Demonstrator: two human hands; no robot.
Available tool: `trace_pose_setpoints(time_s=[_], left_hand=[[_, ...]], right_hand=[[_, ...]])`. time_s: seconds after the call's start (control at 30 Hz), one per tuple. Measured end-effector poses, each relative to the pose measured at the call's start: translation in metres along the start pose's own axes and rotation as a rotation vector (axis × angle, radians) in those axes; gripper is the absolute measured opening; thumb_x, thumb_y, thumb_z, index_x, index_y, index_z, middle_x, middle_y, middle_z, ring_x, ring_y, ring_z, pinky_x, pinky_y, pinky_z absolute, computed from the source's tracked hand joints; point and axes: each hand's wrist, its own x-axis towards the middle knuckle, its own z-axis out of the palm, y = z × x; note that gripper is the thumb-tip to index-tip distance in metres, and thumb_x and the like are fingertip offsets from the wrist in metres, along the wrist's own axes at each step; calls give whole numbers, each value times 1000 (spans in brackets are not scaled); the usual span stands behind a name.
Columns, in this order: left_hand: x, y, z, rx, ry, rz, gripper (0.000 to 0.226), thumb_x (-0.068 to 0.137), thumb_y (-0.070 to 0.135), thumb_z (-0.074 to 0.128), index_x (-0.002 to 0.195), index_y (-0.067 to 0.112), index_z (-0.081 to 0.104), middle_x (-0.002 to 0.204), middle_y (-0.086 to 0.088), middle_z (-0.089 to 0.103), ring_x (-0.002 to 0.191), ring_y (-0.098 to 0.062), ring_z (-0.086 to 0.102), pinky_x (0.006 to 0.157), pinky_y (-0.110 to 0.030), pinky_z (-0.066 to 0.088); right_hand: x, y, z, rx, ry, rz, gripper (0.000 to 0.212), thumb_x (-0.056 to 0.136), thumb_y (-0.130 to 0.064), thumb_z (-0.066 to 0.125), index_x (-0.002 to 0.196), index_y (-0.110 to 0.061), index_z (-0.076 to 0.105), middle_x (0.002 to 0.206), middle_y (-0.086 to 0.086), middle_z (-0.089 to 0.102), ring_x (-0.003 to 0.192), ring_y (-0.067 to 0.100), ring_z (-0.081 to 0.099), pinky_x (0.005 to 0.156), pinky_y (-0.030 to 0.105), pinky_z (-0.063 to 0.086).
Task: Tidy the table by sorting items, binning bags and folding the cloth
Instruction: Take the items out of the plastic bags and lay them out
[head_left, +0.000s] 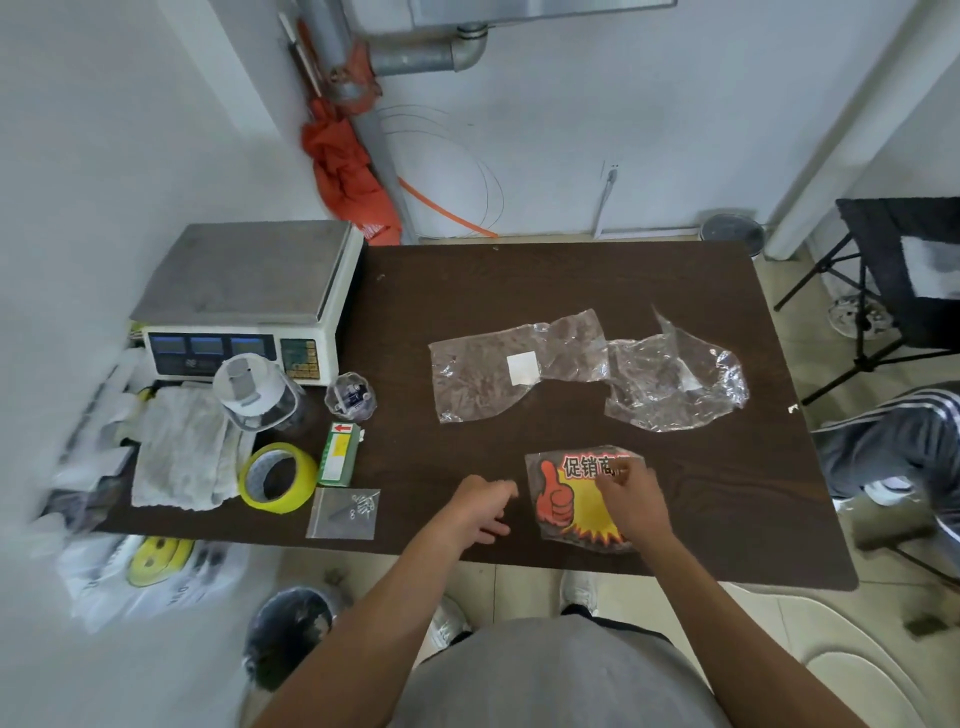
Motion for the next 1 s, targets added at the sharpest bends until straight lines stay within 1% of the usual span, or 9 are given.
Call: trace_pose_setpoints(time_s=[0.07,0.13,0.33,0.47,0.6,0.73,0.87,0.93,1.0], left_hand=[[1,-3,-3,-7,6,26,49,97,27,59,137,3,44,120,-13,62,101,-27,71,94,-41,53],[-1,-1,-5,-41,-12,38,55,96,28,59,143,2,45,121,-12,64,97,-23,70,87,-36,54],[-4,4,-2,-76,-48,44,42,99,28,57,134,4,56,130,-15,65,106,-23,66,98,-40,52],[-4,2,-3,-68,-34,29,44,99,28,56,136,3,54,130,-14,66,105,-24,68,98,-41,52],[-1,-3,-4,15,17,23,52,97,30,57,139,1,49,126,-14,65,99,-23,67,86,-35,49],[0,-6,-3,98,94,71,46,92,39,65,120,3,56,114,-11,64,97,-23,61,73,-32,48],[0,-7,-6,74,128,40,41,92,41,66,115,9,51,114,-10,62,102,-25,62,81,-34,46],[1,-9,-8,55,149,45,35,92,39,66,102,9,51,104,-8,64,97,-24,61,85,-37,48],[4,-11,-8,35,154,42,41,91,42,67,107,9,50,105,-8,66,99,-24,63,82,-34,47]], right_hand=[[0,4,1,-93,95,-14,40,91,-22,63,127,-6,58,124,17,55,115,38,55,100,43,42],[1,8,1,-122,142,-1,44,91,-22,65,130,-4,57,127,21,53,119,41,51,104,45,39],[-3,-1,-1,-101,122,77,52,92,-30,65,135,-3,52,134,25,47,124,46,47,108,45,35],[-8,1,-1,-137,131,93,53,93,-30,63,135,2,49,135,28,45,126,48,44,108,47,34],[-8,1,0,-25,90,131,46,94,-31,60,129,-3,52,134,23,47,122,44,49,106,46,38],[-3,-3,0,259,-26,197,42,93,-33,62,124,-5,55,121,13,61,109,29,61,95,44,51],[-1,-5,-4,237,-44,164,45,93,-30,62,128,-3,54,117,7,61,105,22,58,85,35,46],[3,-2,-4,240,-56,167,42,94,-32,62,125,-5,55,114,4,61,103,21,58,86,37,48],[5,1,-2,320,-137,207,38,94,-32,62,120,-7,55,113,7,65,102,22,63,88,42,53]])
